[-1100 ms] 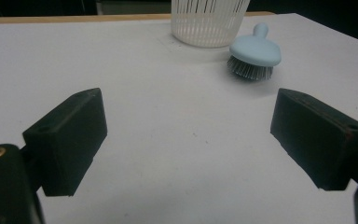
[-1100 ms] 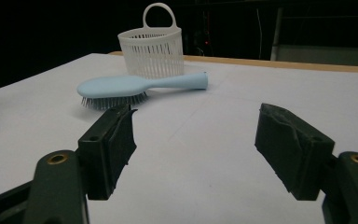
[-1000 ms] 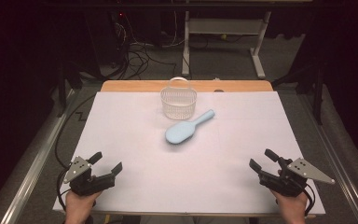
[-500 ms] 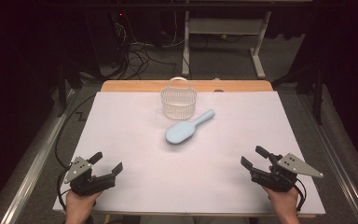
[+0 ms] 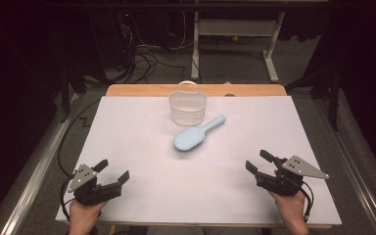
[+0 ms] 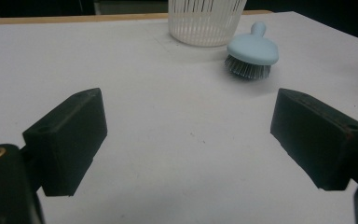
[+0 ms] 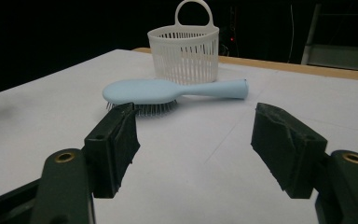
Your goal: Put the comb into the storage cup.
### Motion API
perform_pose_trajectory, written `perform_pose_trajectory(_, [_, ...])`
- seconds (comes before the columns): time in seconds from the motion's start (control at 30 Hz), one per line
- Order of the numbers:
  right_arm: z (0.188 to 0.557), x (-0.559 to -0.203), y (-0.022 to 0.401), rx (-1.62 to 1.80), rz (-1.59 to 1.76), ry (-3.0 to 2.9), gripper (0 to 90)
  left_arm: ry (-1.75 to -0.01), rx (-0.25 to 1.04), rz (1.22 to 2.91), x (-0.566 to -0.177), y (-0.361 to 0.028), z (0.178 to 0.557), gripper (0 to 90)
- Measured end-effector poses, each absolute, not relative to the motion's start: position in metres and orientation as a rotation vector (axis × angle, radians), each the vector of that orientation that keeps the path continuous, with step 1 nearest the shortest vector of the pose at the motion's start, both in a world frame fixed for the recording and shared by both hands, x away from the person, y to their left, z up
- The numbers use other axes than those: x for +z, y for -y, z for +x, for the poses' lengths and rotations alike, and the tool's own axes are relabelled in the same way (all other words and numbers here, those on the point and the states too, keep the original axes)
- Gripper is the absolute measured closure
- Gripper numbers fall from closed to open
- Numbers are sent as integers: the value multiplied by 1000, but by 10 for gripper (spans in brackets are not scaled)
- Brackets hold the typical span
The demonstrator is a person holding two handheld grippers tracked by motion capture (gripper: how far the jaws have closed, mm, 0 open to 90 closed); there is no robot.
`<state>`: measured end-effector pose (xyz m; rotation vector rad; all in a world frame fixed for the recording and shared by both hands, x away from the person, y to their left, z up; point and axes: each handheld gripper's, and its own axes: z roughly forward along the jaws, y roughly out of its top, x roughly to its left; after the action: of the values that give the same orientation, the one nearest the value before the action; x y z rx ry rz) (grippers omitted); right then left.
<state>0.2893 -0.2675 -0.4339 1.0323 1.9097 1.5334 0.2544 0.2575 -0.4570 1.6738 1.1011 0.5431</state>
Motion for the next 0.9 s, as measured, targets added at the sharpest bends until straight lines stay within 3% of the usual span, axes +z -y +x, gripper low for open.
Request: perform_pose_trajectory(0.9, [324,-428,236,1571,1026,-1949,349,-1098,540,1668,-457,-258,254,99])
